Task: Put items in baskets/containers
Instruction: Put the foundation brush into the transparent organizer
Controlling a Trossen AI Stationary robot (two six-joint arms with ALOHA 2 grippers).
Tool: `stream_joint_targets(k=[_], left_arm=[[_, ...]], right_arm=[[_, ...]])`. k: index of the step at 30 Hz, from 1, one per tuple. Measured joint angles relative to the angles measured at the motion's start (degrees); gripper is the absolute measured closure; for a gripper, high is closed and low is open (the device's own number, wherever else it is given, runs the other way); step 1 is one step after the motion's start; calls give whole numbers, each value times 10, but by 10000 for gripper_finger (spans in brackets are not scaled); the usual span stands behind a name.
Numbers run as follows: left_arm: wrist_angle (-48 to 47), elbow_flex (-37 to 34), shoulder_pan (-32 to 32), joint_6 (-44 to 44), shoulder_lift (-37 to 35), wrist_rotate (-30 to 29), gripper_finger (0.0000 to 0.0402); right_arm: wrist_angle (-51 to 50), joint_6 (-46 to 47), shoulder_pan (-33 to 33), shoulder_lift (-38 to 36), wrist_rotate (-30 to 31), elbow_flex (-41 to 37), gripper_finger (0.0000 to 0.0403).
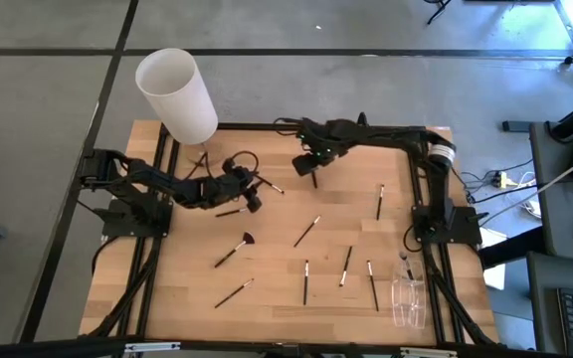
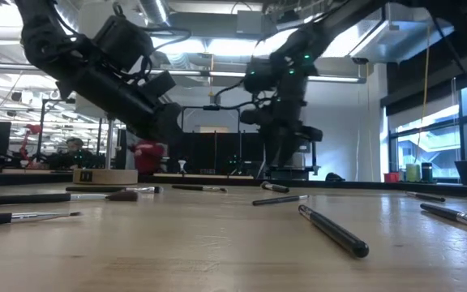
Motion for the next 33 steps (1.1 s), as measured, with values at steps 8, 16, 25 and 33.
stream_joint_targets(k=[8,16,25,33], left_arm=[[0,0,-15,-1,0,-2,261],[0,0,-18,-2,0,-3,261],[1,0,-18,-2,0,-3,261],[0,0,-18,-4,0,-3,261]], right_arm=[[-9,3,-2,58,12,37,257],[-11,-4,-6,94,9,38,258],[-60,-45,-11,108,-3,42,333],[-127,-77,-12,107,-80,39,347]])
